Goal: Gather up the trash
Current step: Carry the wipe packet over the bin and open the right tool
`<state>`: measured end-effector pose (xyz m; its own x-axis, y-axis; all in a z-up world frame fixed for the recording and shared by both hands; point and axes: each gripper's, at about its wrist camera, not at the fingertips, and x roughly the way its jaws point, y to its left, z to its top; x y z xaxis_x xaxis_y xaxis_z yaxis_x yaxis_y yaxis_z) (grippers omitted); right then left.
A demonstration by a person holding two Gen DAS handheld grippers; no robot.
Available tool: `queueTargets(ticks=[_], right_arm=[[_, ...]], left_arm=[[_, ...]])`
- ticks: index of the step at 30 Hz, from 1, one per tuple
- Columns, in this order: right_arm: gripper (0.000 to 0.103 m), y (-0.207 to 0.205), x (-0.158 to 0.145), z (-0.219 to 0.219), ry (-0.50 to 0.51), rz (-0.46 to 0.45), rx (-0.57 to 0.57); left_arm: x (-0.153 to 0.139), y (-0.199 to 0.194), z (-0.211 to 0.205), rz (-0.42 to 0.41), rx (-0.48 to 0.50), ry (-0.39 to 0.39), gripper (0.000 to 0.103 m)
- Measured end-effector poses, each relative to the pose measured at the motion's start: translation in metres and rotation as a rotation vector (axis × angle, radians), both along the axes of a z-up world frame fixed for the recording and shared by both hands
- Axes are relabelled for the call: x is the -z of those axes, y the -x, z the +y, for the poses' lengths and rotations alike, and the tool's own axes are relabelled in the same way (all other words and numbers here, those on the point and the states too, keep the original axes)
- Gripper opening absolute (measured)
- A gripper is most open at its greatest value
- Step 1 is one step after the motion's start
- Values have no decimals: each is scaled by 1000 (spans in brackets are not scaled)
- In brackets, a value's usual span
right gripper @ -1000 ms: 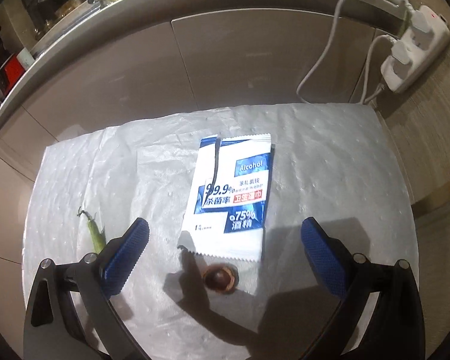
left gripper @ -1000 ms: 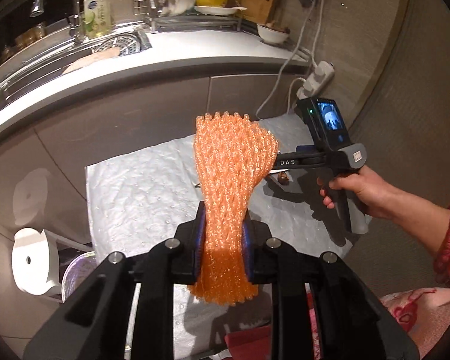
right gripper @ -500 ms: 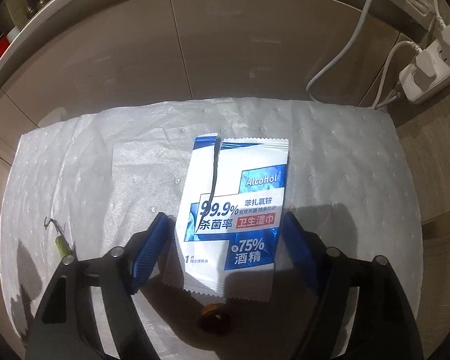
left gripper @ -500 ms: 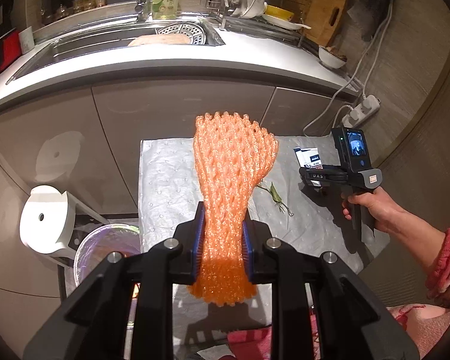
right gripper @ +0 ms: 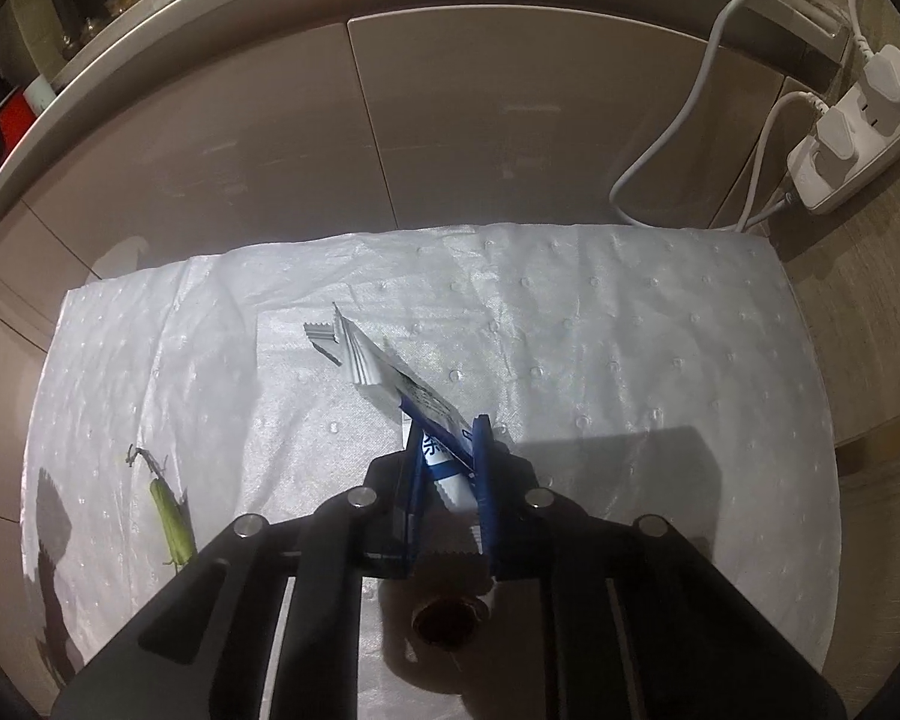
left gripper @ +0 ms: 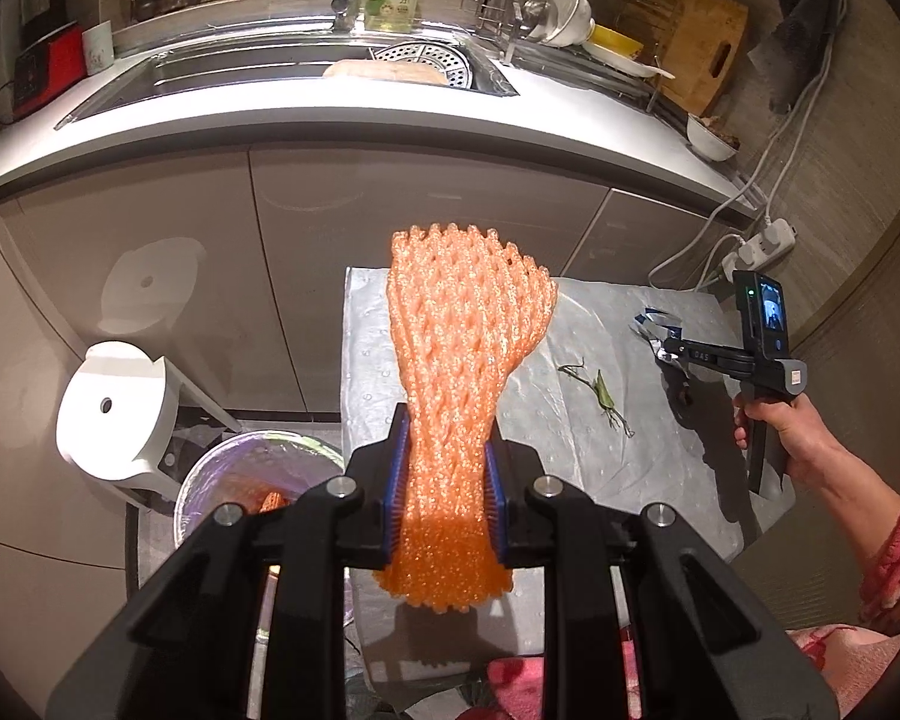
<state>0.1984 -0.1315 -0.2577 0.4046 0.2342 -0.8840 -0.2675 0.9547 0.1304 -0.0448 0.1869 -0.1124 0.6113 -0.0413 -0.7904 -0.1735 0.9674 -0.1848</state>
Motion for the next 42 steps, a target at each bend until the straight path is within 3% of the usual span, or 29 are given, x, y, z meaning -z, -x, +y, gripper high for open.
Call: queueTargets(ticks=[4, 8, 12, 16, 22, 31, 38, 42], right_arm=[[12, 12, -25, -3, -96, -10, 19], [12, 44, -66, 21, -174, -51, -51], [12, 86, -96, 66, -275, -47, -157], [12, 130, -100, 127, -365, 28, -269], [12, 182, -74, 234, -373, 144, -452], [12, 234, -6, 349, -192, 226, -576], [13, 246, 48, 391, -57, 257, -581], [27, 243, 65, 391, -11, 265, -549]], left_arm=[[-1, 8, 17, -10, -20, 11, 21], [3, 19, 35, -7, -38, 8, 21], [14, 33, 57, 8, -49, 2, 21], [26, 51, 79, 34, -56, 1, 21], [36, 81, 113, 51, -75, 11, 21], [52, 106, 151, 101, -37, -8, 21], [63, 118, 169, 138, 1, -21, 21], [68, 123, 176, 147, 8, -19, 21]])
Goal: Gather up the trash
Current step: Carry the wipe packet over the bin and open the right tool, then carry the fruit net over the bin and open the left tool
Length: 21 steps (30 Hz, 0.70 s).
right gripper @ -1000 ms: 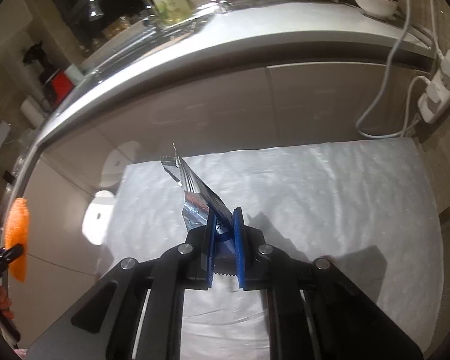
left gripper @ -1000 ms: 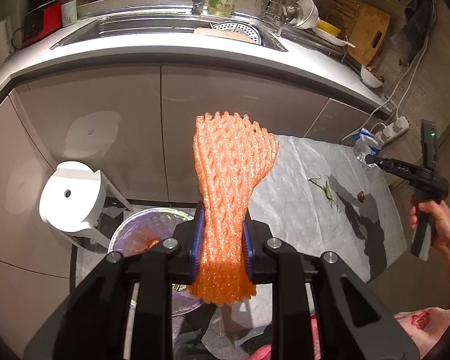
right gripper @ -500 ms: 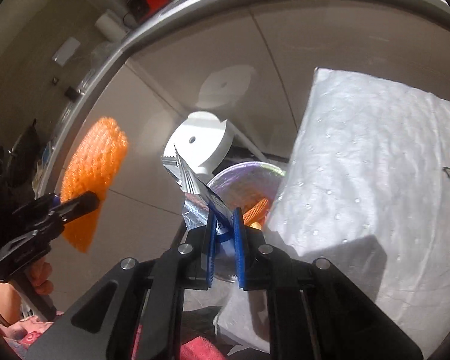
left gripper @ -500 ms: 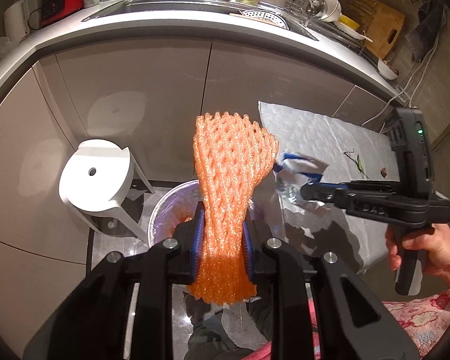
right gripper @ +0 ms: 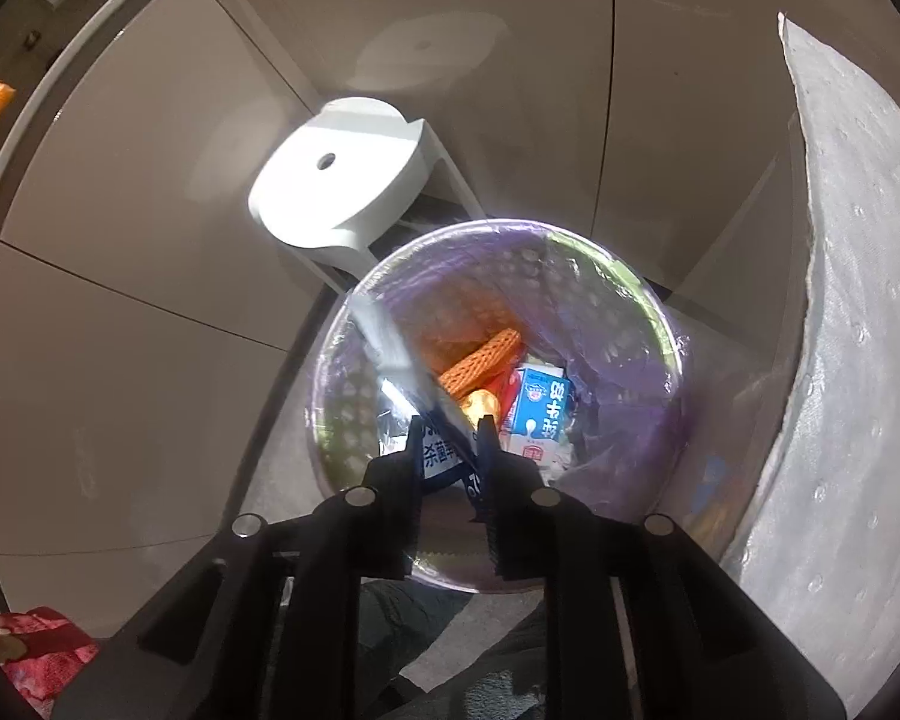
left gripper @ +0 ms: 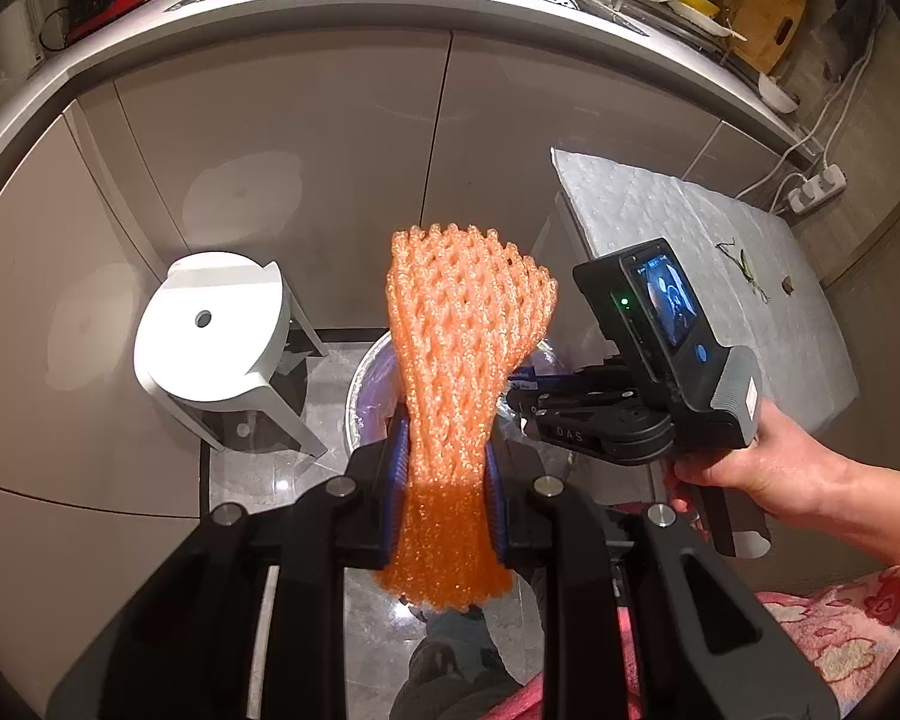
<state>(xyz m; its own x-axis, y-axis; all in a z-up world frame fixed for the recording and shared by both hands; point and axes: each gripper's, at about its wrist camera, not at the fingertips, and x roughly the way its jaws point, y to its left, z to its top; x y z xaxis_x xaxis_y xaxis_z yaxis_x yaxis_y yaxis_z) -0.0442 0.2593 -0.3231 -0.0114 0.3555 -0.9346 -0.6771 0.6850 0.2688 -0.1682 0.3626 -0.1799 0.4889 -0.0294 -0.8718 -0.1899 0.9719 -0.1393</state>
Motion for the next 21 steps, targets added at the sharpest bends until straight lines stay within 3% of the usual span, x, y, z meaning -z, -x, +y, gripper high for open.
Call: queueTargets(ticks=[2, 7, 15, 21], right_arm=[[40, -1, -1, -3, -8, -1, 16], [51, -7, -15, -14, -49, -5, 48], [57, -23, -57, -47, -133, -45, 121], [60, -29, -113, -92, -191, -123, 199]], left_arm=[[2, 2, 2, 1, 5, 2, 21], [8, 0, 3, 5, 10, 19, 21], [22, -12, -6, 17, 47, 38, 21], [43, -25, -14, 53, 92, 42, 21]])
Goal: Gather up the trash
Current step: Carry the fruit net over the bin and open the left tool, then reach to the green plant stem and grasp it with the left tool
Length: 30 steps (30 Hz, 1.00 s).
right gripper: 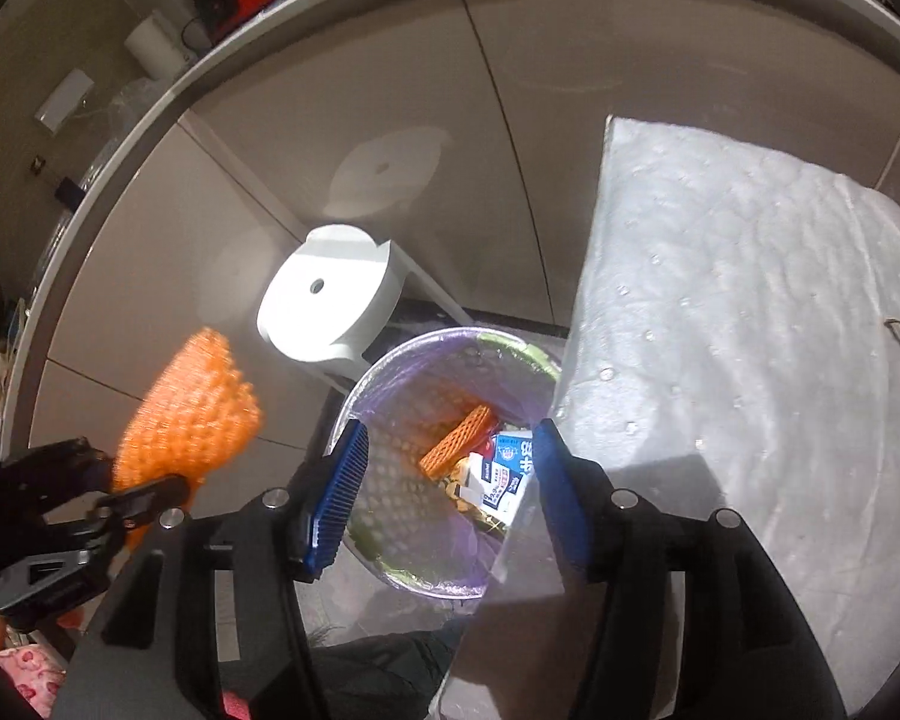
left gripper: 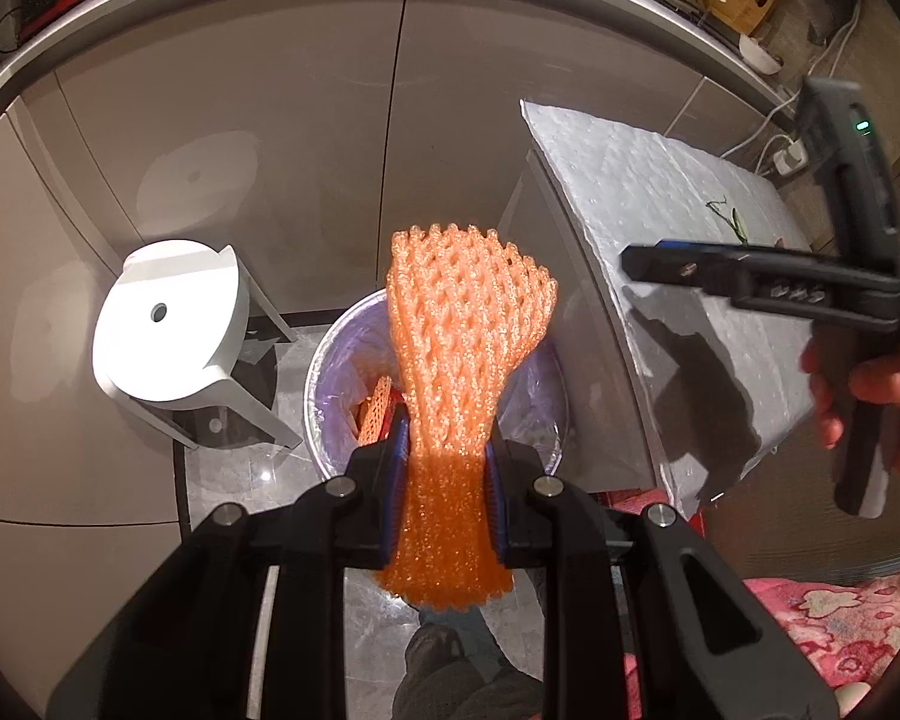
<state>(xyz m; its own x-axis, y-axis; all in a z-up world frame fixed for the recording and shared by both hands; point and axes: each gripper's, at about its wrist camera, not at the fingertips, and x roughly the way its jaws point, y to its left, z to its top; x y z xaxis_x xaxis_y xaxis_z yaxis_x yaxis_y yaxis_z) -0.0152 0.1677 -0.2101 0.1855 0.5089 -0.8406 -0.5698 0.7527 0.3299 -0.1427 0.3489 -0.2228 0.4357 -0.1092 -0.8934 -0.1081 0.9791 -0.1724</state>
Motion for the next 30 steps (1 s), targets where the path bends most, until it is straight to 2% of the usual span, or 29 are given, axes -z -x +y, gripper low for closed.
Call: queueTargets(ticks=[6, 11, 13, 18, 23, 30], right_arm=[[61, 11, -59, -61, -29, -78, 101], [62, 20, -90, -103, -22, -122, 207], [65, 23, -98, -118, -22, -131, 251], [66, 27, -107, -140, -14, -143, 313], [66, 26, -109, -147, -13, -144, 339], [66, 21, -104, -151, -19, -135, 348]], left_arm=[[40, -20, -13, 67, 85, -11, 21], [73, -38, -22, 121, 138, -21, 21], [85, -45, -24, 145, 161, -24, 23], [102, -55, -27, 185, 183, -30, 62], [102, -60, -30, 190, 189, -35, 72], [84, -62, -31, 164, 181, -42, 74]])
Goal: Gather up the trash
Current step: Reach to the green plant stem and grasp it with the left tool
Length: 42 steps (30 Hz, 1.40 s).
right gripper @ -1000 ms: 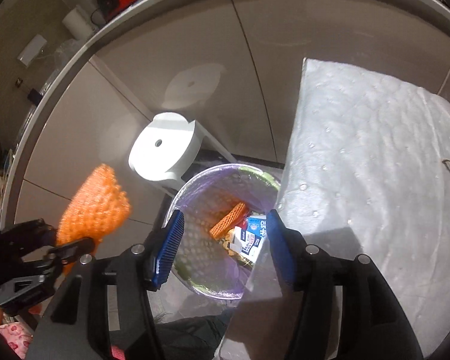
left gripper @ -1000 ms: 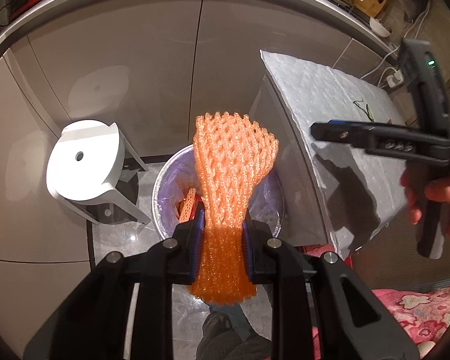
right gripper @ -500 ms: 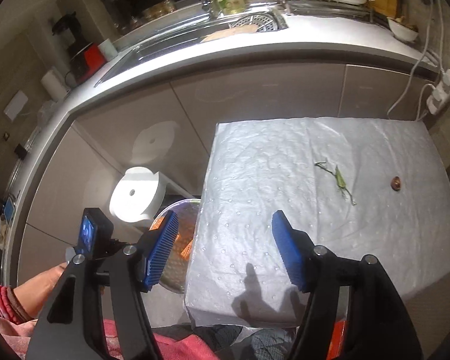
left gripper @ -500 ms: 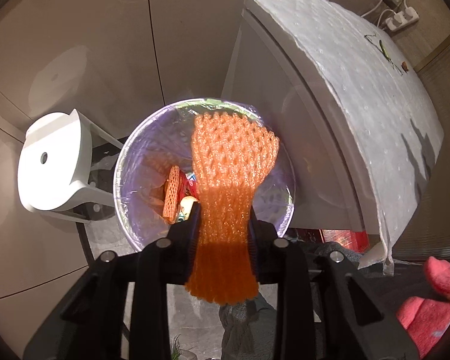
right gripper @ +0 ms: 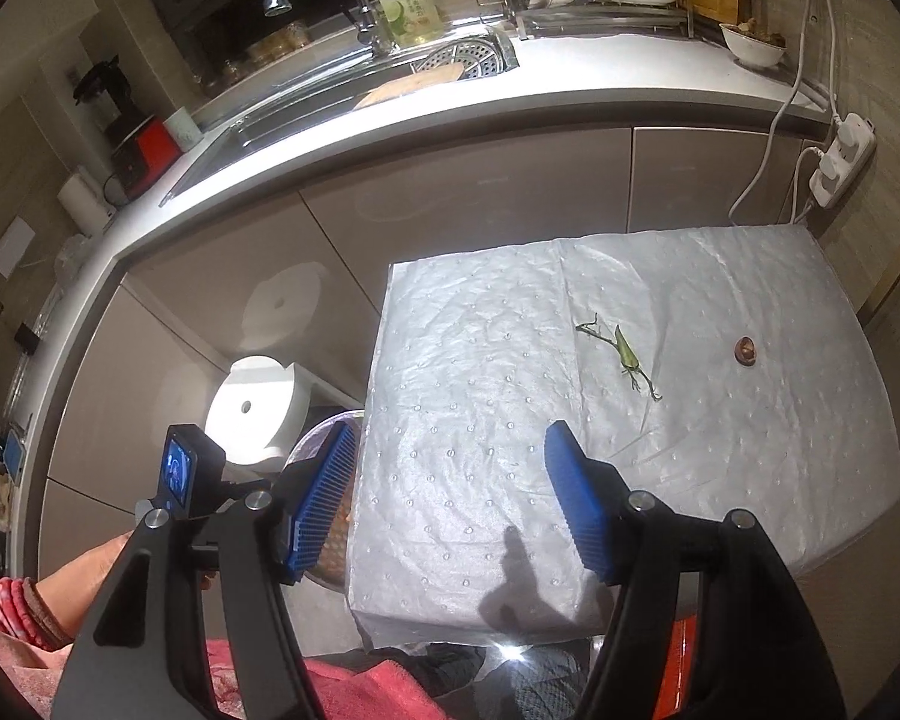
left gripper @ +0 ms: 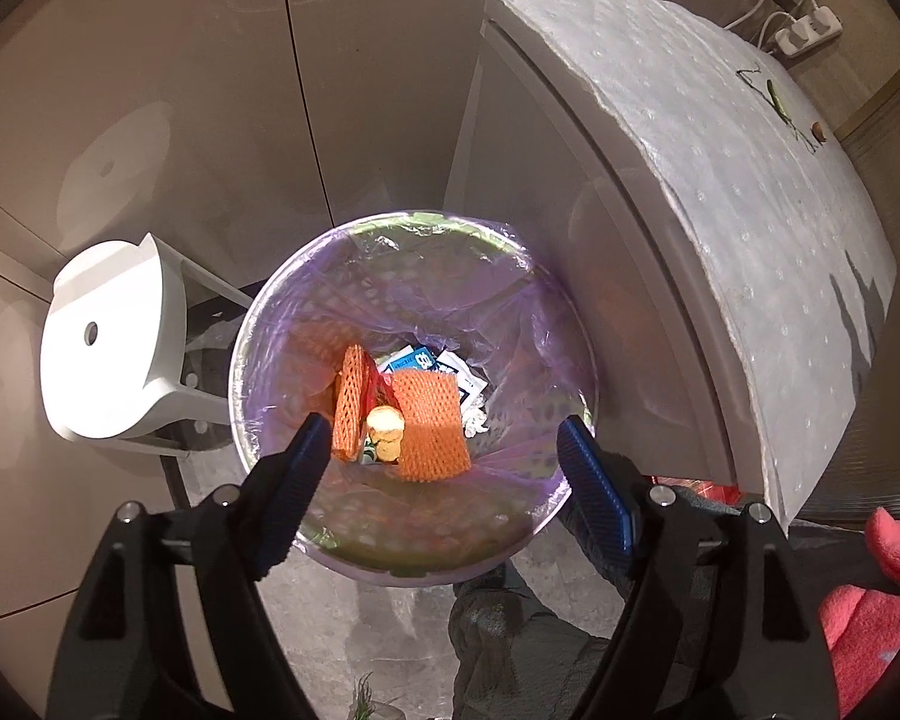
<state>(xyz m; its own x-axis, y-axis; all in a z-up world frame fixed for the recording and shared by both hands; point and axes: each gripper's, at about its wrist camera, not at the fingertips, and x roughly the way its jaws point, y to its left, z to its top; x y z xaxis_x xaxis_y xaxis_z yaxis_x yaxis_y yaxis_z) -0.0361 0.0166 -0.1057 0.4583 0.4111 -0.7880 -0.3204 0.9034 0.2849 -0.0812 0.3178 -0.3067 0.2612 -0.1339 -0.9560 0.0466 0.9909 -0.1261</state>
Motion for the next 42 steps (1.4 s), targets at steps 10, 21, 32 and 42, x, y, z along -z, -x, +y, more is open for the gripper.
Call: queueTargets(ticks=[10, 21, 32, 42], right_arm=[[76, -21, 11, -50, 96, -36, 96], [76, -54, 49, -132, 142, 6, 173], [76, -83, 63, -196, 151, 19, 165], [76, -112, 87, -232, 120, 36, 128]], left_arm=[[-103, -4, -36, -239, 34, 65, 83], [-146, -59, -127, -309, 123, 115, 83], [-116, -135, -255, -255, 116, 147, 83], [-62, -197, -293, -85, -53, 124, 73]])
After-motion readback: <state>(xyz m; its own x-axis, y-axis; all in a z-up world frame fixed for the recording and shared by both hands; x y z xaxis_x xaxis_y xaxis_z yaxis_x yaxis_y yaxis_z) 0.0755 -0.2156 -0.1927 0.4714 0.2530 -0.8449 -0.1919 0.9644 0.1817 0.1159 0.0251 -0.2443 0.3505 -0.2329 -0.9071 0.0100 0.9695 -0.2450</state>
